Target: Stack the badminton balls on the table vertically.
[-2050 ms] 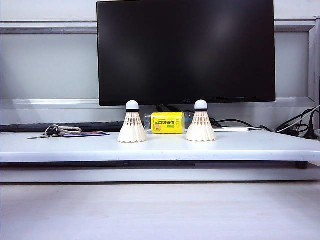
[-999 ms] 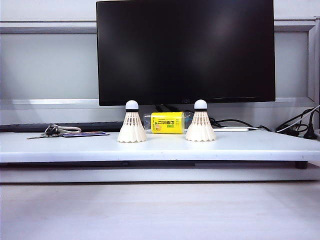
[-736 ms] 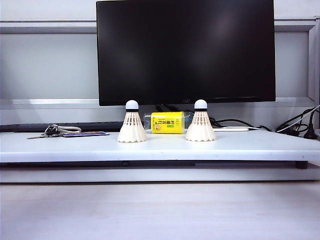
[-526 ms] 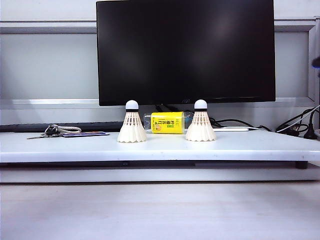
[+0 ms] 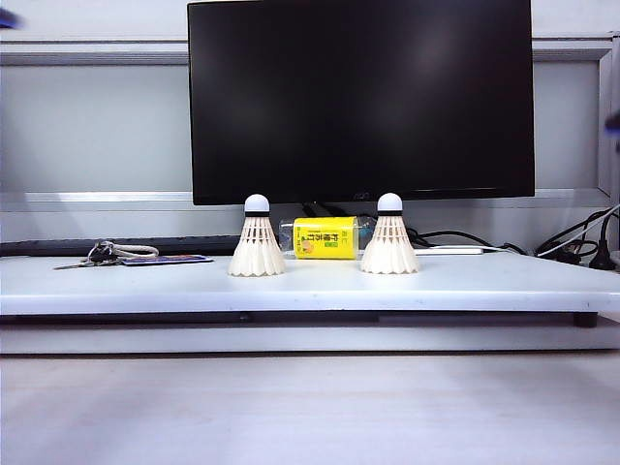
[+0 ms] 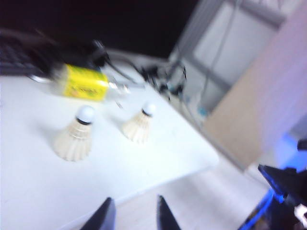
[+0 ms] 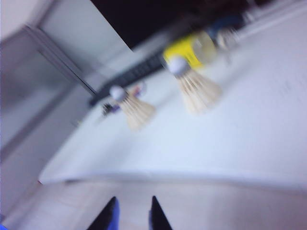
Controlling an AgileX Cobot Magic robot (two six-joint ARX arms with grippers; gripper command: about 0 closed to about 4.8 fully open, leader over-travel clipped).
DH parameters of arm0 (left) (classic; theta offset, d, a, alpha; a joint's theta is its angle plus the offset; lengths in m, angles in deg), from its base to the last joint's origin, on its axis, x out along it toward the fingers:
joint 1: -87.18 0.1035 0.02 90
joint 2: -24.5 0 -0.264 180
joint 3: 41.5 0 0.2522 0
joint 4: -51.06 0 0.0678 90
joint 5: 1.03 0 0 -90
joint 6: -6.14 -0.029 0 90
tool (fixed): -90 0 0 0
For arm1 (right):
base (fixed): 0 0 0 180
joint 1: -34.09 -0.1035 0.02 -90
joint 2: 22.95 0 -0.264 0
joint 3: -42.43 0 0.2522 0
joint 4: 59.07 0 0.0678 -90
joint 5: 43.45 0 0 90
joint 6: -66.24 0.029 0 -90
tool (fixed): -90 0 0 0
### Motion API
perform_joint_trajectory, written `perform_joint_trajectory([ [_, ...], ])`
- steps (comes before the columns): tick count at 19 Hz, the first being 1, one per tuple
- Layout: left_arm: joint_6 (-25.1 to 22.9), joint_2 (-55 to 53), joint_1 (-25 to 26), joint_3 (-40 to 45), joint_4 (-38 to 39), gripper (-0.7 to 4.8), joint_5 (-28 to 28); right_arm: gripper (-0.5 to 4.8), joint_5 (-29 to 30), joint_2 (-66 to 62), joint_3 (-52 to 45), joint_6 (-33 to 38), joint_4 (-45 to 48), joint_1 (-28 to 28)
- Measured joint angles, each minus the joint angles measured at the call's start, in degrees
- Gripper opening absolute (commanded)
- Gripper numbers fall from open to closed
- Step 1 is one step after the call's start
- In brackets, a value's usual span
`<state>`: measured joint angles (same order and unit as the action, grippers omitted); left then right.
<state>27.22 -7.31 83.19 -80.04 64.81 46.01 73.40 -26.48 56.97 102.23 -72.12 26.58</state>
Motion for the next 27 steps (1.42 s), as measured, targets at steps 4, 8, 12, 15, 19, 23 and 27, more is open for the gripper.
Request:
perform_joint_trajectory([
  [4,-10.16,-15.02,-13.16,-7.45,2.38,1.26,14.08,0.9,-0.02,-0.02,0.0,0.0,-3.67,0.0],
  [8,-19.34,-27.23,-25.94,-14.29,1.92,1.27,35.5,0.9,0.0,-0.04,0.42,-0.63,-6.19,0.0],
  [12,-19.91,-35.91,-26.49,-17.11,-0.35,1.58,36.74,0.9,-2.19,-0.11,4.79,-5.7,-12.5,0.0],
  [15,-20.2,-40.28,-26.8,-17.66,-3.5,2.26,36.15,0.9,-3.76,-0.87,7.08,-6.56,-13.29,0.0],
  [19,-20.02,-44.06,-26.93,-18.21,-10.51,2.26,35.54,0.9,-3.85,-4.74,9.68,-6.88,-13.57,-0.02],
  [23,-20.41,-48.15,-27.32,-22.49,-11.76,2.26,35.5,0.9,-3.61,-12.74,13.16,-8.55,-14.97,-0.02],
  [27,-21.55,-53.37,-27.54,-26.95,-11.61,2.26,34.32,0.9,-1.46,-21.59,18.05,-10.56,-15.15,-0.02],
])
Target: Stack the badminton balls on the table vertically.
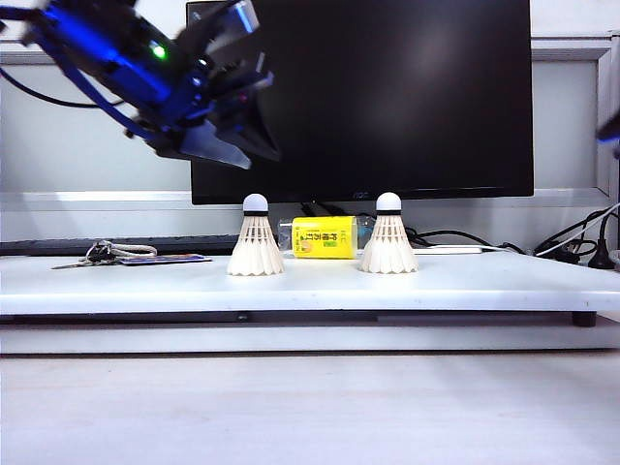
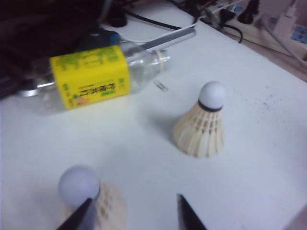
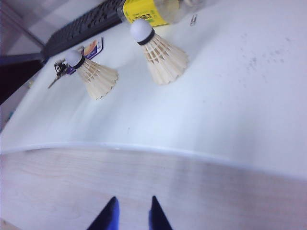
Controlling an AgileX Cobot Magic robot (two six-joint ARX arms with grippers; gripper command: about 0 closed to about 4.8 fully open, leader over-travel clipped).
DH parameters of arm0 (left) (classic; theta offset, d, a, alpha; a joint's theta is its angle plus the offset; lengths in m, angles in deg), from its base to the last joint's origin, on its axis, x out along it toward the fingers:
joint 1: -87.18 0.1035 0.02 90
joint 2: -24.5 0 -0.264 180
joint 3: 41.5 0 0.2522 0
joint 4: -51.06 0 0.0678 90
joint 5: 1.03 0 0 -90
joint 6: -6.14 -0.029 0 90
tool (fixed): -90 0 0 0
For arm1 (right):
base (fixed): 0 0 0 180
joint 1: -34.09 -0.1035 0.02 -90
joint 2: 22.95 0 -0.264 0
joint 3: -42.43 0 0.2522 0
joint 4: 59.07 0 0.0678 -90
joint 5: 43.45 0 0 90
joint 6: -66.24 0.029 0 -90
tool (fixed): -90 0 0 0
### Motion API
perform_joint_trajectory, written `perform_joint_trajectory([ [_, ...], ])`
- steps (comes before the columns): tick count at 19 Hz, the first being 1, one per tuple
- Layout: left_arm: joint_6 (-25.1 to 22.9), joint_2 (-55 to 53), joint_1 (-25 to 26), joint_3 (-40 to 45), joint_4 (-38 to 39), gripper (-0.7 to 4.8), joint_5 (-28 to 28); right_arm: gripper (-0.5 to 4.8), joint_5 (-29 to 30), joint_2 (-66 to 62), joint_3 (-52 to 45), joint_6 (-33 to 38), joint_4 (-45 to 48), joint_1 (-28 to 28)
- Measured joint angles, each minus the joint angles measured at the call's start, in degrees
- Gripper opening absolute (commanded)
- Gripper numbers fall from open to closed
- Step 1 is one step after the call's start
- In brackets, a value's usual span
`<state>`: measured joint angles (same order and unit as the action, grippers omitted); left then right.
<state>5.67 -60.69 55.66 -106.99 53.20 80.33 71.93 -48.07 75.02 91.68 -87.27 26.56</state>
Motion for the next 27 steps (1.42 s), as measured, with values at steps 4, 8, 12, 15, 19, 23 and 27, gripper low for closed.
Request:
perform_joint_trajectory([
  [4,-0.85,-3.96,0.04,-1.53,-0.2,2.29,-0.15,0.9,0.44,-4.59,2.6,-1.18,0.96,0.0],
  [8,-2.08,-6.75,0.04,-1.53,-1.09,2.29,0.68,0.9,1.42,-4.61,3.45,-1.33,3.13,-0.74],
  [12,-3.74,-7.41,0.04,-1.53,-3.56,2.29,2.03,0.9,1.25,-4.98,3.43,-1.53,2.99,-3.15],
  [15,-4.02,-7.89,0.04,-1.57,-5.46,2.29,2.32,0.9,-0.17,-4.98,3.43,-2.29,2.99,-4.37],
  [19,-4.9,-9.09,0.04,-1.57,-5.68,2.27,2.32,0.9,-1.2,-4.98,3.43,-2.84,2.99,-4.98],
  [23,-6.56,-9.27,0.13,-1.57,-6.25,2.23,2.67,0.9,-1.29,-4.98,3.43,-3.06,2.99,-4.98],
  [27,-10.6,-9.27,0.15,-1.57,-6.56,2.23,4.48,0.9,-1.31,-4.98,3.43,-3.37,2.99,-4.98],
])
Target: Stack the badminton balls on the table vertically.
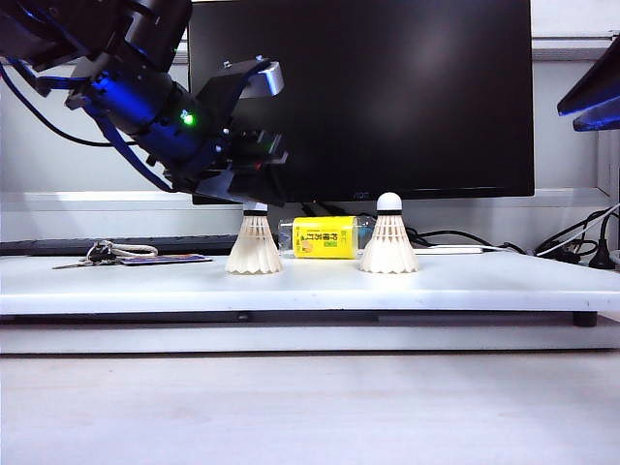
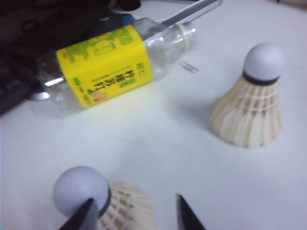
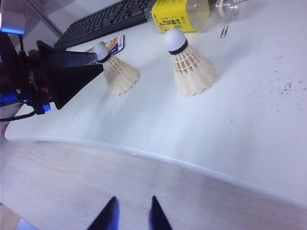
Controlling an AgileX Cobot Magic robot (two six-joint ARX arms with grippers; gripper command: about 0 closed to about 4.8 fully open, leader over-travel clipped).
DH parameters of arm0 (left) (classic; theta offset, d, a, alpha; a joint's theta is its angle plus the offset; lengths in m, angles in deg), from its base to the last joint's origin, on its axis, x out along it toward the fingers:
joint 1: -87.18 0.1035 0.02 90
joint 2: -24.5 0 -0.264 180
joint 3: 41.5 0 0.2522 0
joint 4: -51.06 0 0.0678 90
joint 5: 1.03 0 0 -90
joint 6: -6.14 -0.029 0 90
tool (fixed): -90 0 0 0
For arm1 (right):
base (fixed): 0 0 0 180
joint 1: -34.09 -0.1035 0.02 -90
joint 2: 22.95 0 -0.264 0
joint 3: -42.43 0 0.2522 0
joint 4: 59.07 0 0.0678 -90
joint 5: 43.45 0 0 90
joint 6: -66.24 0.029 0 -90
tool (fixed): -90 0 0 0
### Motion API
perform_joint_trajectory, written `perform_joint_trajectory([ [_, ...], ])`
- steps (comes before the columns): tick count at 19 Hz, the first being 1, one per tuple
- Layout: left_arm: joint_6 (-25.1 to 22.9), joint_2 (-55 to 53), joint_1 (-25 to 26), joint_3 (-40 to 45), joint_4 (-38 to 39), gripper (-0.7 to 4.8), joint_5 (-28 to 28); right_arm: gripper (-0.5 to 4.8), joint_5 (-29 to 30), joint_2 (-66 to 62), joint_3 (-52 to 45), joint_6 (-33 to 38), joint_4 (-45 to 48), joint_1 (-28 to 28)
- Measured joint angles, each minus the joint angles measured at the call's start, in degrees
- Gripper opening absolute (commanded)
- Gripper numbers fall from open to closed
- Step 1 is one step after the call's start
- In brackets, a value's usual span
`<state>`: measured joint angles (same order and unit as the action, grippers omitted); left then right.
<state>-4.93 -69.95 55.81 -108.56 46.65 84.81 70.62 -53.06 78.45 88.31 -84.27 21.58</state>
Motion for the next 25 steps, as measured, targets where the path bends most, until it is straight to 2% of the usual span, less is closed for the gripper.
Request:
perform_joint_trajectory([
  [4,-3.04,0.0,0.0,0.0,0.11,2.24,0.72,0.9,-0.07,0.0,0.0,-0.7,0.0,0.0],
  [15,-16.04,3.56,0.37,-0.07,0.76,2.24,5.7,0.9,-2.4,-0.04,-0.09,-0.81,-1.77,0.0],
  [20,-15.69,0.76,2.03,-0.04,-2.82,2.24,4.33,0.9,-2.43,-0.04,-0.11,-0.81,-1.77,0.0],
  [25,-10.32,0.0,3.26,-0.07,-5.05,2.24,0.44,0.9,-2.43,-0.74,-0.11,-0.81,-1.79,0.0],
])
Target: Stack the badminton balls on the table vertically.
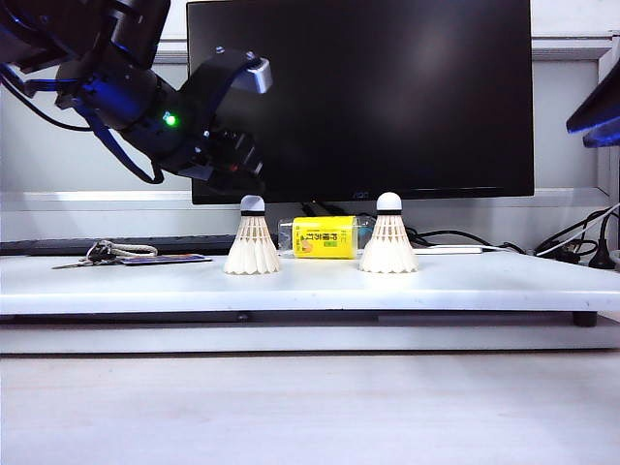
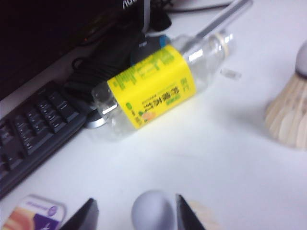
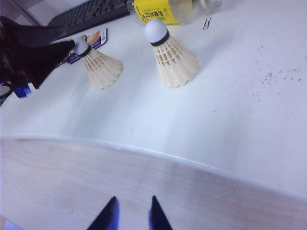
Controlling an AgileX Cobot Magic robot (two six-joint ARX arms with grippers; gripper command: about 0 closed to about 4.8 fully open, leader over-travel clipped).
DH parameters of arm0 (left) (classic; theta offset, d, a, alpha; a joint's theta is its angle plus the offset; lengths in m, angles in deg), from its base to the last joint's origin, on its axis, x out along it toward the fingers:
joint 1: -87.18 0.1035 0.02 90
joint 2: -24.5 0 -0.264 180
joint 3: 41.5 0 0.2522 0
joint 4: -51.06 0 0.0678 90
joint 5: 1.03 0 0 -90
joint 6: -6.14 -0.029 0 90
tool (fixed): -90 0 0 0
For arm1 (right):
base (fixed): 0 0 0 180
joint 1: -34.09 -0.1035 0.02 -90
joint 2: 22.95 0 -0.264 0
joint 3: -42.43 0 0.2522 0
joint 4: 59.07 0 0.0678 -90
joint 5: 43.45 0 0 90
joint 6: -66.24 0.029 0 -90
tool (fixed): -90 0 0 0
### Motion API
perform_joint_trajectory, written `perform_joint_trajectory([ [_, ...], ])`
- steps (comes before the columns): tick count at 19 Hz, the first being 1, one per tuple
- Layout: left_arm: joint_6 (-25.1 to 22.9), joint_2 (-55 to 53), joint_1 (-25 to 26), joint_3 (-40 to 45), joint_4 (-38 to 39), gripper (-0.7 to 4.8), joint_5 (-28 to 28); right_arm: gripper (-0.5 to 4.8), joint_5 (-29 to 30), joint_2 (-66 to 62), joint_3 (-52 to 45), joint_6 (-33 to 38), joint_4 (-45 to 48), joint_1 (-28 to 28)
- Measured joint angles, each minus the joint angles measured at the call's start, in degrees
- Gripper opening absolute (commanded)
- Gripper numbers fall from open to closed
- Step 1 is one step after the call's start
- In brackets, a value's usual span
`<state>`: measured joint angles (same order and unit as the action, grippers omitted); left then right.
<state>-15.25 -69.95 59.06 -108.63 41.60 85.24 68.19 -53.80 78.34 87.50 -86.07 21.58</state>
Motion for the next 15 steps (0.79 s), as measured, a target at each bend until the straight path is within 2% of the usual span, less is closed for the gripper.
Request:
perform_joint_trajectory([
  [4,3.19,-1.07,0.09,0.0,-1.49,2.24,-2.73,0.9,0.0,-1.01,0.0,0.0,-0.04,-0.02],
  [7,4.96,-2.89,0.09,0.0,-1.66,2.25,-2.82,0.9,0.17,-1.4,0.0,0.0,-0.15,0.0],
  [15,5.64,-3.74,0.5,0.0,-4.15,2.24,-2.8,0.9,0.22,-1.4,0.0,0.0,-0.2,0.0],
])
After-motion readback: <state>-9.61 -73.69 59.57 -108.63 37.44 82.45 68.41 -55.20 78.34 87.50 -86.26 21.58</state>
